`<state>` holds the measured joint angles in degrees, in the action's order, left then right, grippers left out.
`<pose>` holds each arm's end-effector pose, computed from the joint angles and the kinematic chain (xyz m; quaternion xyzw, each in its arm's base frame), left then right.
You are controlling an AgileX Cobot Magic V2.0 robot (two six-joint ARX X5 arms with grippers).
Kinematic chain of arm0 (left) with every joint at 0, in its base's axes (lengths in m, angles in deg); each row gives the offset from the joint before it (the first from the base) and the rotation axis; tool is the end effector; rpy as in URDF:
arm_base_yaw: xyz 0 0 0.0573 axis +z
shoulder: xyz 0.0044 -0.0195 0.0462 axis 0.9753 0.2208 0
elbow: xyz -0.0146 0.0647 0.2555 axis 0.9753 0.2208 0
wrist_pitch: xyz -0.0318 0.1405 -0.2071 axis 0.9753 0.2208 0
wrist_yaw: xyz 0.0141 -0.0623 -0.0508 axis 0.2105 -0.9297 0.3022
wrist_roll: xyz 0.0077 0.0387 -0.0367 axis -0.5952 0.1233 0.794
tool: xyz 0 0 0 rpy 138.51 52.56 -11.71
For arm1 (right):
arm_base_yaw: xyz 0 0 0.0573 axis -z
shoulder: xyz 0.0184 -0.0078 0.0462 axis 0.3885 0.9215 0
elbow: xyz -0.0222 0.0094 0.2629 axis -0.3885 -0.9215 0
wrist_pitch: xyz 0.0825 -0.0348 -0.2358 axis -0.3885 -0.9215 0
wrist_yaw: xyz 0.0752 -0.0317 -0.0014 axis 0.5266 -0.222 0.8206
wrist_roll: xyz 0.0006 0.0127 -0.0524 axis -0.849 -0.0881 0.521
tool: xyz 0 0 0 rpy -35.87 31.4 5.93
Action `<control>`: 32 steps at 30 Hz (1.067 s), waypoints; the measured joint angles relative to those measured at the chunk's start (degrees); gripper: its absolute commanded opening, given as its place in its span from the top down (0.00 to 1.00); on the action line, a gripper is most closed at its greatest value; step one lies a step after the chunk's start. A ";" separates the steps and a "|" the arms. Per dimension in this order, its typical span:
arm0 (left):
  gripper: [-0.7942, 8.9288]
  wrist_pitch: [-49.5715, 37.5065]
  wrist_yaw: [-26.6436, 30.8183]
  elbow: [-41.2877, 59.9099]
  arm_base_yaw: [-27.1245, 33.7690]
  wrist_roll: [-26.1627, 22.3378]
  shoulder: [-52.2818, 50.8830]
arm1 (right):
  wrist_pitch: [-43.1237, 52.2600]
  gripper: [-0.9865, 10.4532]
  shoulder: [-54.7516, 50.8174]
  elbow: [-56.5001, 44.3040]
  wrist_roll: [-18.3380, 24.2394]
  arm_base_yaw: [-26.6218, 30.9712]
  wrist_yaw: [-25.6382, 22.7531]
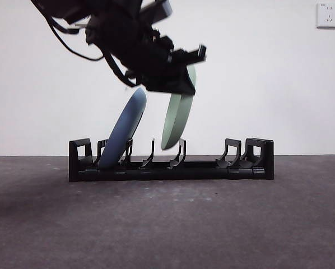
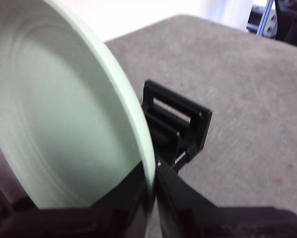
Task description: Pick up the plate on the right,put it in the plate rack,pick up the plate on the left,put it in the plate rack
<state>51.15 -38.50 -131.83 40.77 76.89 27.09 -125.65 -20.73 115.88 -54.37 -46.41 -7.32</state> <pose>0.3248 -0.2431 0.2435 0.0560 0.1530 -0.3504 0.9223 0.0778 0.0431 0.5350 0.0083 0.2141 0.3340 0.9179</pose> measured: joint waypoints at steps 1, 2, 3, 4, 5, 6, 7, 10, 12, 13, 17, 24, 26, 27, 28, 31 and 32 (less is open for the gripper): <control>0.93 0.11 0.07 0.00 0.00 0.00 0.48 | 0.00 0.61 0.00 0.00 0.00 0.00 0.00; 0.93 0.13 0.20 0.00 0.00 0.00 0.85 | 0.00 0.61 0.00 0.00 0.00 0.00 0.00; 0.93 0.20 0.26 0.00 0.00 -0.02 1.16 | 0.00 0.61 0.00 -0.07 0.00 -0.02 0.00; 0.93 0.22 0.26 0.00 0.07 -0.02 1.42 | -0.02 0.61 0.00 -0.15 0.09 0.00 0.00; 0.93 0.15 0.28 0.00 0.09 -0.02 1.62 | 0.00 0.61 0.00 -0.28 0.20 0.00 0.00; 0.93 0.22 0.52 0.00 0.09 -0.04 1.75 | -0.02 0.61 0.00 -0.37 0.22 0.00 0.00; 0.93 0.22 1.01 0.00 0.09 -0.17 1.86 | 0.00 0.61 0.02 -0.44 0.22 0.00 0.00; 0.93 0.59 1.99 0.00 0.11 -1.11 1.90 | -0.02 0.61 0.00 -0.72 0.37 -0.02 0.00; 0.93 1.07 2.16 0.00 0.15 -2.03 1.90 | 0.00 0.61 0.00 -1.05 0.44 0.00 0.00; 0.93 1.40 2.40 0.00 0.15 -2.54 1.90 | 0.00 0.61 0.00 -1.25 0.48 -0.02 0.00; 0.93 2.86 2.62 0.00 0.15 -4.37 1.90 | 0.00 0.61 0.02 -2.19 0.63 0.00 0.02; 0.93 3.93 2.62 0.00 0.15 -6.36 1.90 | 0.00 0.61 0.07 -3.32 0.66 0.00 0.28; 0.93 4.22 2.62 0.00 0.15 -6.62 1.90 | 0.00 0.61 0.07 -3.34 0.66 0.00 1.27; 0.93 4.33 2.62 0.00 0.15 -6.82 1.95 | -0.02 0.61 0.07 -3.34 0.68 0.00 1.66; 0.93 4.31 2.62 0.00 0.15 -7.02 2.03 | 0.00 0.61 0.04 -3.34 0.68 0.00 1.97; 0.93 4.42 2.71 -0.11 0.15 -7.34 2.91 | 0.00 0.61 0.02 -3.34 0.81 -0.02 2.16; 0.93 4.35 2.71 -0.24 0.15 -7.63 3.41 | -0.02 0.61 0.02 -3.34 0.83 -0.02 2.19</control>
<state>55.50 -35.79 -132.07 40.93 69.26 30.50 -125.67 -20.71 112.53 -53.54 -46.43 -5.13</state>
